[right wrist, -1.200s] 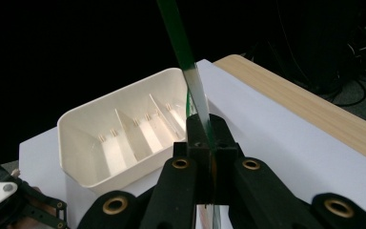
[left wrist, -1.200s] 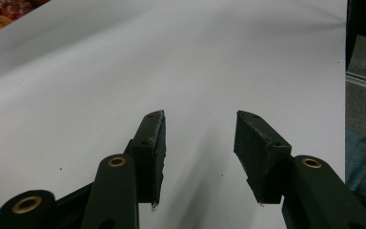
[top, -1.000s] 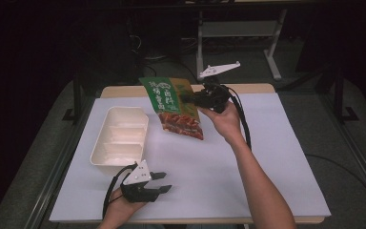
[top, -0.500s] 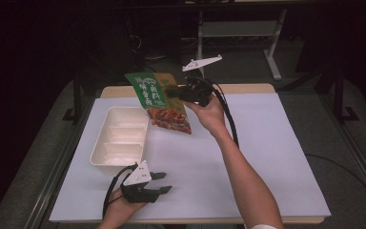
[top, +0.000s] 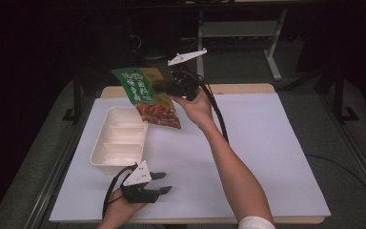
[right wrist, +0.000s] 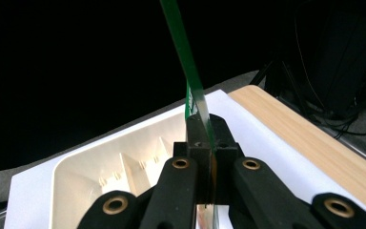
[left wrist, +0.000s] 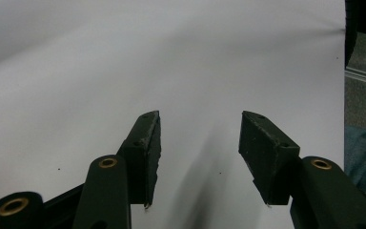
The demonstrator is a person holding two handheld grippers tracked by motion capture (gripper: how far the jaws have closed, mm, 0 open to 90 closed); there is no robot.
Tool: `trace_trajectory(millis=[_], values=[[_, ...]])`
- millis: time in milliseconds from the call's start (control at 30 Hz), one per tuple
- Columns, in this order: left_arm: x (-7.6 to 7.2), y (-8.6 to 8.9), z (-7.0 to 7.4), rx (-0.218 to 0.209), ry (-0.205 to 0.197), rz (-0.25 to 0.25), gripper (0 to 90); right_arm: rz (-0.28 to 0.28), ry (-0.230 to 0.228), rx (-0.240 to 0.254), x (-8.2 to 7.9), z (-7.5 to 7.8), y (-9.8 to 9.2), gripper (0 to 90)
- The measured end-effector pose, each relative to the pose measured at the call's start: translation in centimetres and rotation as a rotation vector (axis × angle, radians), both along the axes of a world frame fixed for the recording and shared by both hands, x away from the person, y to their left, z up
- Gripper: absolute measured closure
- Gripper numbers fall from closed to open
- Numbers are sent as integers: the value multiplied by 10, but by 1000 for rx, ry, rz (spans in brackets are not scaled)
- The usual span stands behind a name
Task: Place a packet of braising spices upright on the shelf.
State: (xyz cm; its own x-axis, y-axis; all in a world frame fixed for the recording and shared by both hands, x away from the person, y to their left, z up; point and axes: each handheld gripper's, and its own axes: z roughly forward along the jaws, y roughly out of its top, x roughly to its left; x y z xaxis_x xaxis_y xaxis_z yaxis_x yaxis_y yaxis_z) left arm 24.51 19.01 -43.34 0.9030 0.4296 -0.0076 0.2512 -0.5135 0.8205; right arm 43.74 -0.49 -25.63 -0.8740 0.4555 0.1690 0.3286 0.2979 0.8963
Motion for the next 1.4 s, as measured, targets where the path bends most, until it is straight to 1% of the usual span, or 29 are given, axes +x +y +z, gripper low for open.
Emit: trace_trajectory(millis=[200,367,400,700,833,967,1100,1333,1400], values=[[0,0,0,-1,2,-2,484,14,-6,9,5,3,13,900],[0,1,0,-4,6,2,482,23,-21,0,8,3,26,900],[0,1,0,-1,5,2,482,27,-13,1,9,3,29,900],[0,1,0,-1,1,3,478,48,-21,-8,16,0,53,900],[0,2,0,-1,-1,6,473,58,-36,-12,15,0,62,900],[0,2,0,-3,-2,8,466,64,-32,-19,16,1,69,900],[0,2,0,2,-5,5,462,67,-32,-13,18,-1,76,900],[0,2,0,1,-5,5,456,59,-17,1,26,-9,86,900],[0,2,0,5,-8,5,454,50,-7,9,28,-13,89,900]])
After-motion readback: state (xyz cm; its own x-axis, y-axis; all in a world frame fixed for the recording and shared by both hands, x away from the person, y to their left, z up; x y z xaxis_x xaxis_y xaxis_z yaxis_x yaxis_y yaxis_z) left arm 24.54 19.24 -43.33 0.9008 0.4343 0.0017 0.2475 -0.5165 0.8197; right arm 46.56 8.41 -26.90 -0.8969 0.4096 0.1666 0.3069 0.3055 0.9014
